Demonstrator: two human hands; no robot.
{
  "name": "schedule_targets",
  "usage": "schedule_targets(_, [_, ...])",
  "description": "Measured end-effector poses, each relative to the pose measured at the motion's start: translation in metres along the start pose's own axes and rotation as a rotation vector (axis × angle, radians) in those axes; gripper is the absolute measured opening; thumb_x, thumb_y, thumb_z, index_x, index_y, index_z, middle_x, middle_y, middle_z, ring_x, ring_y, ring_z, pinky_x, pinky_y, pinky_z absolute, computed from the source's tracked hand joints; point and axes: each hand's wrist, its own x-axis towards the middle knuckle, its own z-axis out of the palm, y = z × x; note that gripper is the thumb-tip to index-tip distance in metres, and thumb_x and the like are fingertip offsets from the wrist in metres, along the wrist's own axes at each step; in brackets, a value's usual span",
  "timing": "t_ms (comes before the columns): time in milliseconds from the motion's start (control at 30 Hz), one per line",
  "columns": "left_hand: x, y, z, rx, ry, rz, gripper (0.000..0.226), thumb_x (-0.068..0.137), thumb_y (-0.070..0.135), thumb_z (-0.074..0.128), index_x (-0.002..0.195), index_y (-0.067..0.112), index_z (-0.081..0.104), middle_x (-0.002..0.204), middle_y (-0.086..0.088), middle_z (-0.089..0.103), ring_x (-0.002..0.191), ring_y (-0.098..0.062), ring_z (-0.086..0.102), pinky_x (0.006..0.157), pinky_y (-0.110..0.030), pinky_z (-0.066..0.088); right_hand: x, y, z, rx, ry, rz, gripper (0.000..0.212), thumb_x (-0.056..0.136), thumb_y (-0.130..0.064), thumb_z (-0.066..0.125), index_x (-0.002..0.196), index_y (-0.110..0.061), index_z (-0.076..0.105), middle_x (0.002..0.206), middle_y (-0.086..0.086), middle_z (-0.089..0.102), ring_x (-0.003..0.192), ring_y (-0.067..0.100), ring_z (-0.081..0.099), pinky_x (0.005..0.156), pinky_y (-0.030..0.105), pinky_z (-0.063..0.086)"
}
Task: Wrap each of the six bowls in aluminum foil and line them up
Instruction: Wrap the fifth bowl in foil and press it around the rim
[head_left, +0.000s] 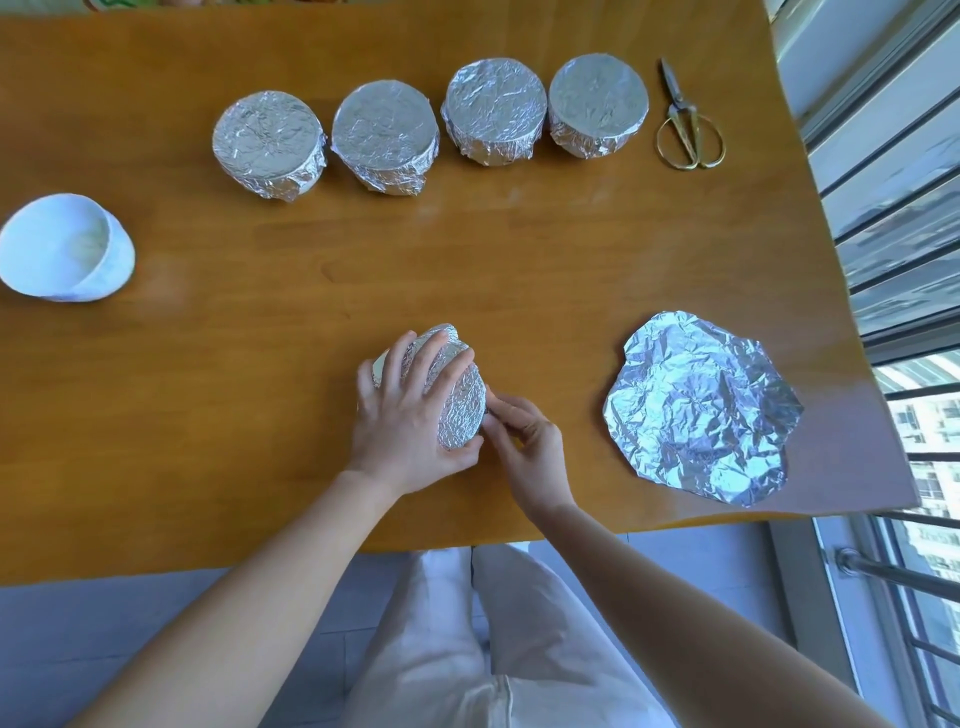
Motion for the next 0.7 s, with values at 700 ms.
schedule_targets(700, [0.005, -0.042, -0.018, 0.097, -0.012, 0.486, 0.104, 0.077, 0.084, 0.043, 0.159, 0.027, 0.016, 0.167, -0.008, 0.004, 0.152, -0.039, -0.002, 0.113, -0.074, -0.001, 0.039, -0.014, -0.046, -0.170, -0.434, 0.102, 0.008, 0.082, -0.006, 0.078, 0.081, -0.012, 0.072, 0.074, -0.009, 0.069, 0.063, -0.002, 0.057, 0.066, 0.015, 0.044])
